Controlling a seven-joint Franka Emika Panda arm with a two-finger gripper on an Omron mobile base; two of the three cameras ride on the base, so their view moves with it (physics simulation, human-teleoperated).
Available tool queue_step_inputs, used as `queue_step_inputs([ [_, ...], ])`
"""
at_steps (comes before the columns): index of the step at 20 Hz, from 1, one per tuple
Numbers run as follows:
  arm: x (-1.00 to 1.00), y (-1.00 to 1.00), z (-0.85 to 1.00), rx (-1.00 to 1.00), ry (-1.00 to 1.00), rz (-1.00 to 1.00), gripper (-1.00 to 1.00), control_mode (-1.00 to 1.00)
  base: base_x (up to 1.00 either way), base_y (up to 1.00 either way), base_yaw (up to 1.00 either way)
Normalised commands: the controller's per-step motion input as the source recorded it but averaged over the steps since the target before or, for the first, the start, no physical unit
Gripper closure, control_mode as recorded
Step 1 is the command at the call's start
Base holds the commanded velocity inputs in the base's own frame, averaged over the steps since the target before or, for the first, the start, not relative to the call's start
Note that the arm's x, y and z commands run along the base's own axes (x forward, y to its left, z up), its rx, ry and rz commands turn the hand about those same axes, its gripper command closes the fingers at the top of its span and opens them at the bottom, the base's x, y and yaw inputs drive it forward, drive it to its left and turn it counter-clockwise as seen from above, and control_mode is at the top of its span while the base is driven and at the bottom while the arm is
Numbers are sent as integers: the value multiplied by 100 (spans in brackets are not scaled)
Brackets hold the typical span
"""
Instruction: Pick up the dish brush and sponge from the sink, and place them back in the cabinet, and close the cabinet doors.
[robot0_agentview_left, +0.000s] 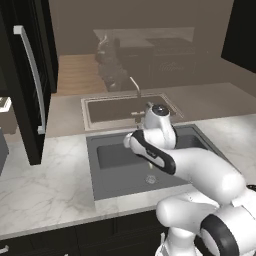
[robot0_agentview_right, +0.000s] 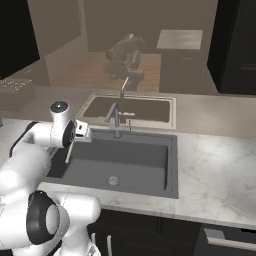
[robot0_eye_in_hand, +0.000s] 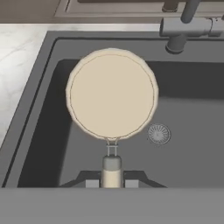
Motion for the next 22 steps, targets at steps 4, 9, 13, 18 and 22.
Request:
queue_step_inputs([
  [4,-26,-28,53,0,-2,0,100,-100,0,0,0],
  [9,-30,-31,34,0,-2,0,100,-100,0,0,0],
  [13,-34,-30,30,-1,-4,0,100,-100,0,0,0],
  [18,-39,-19,35,-2,-6,0,100,-100,0,0,0],
  [22,-38,-4,44,-2,-4,0,100,-100,0,0,0],
])
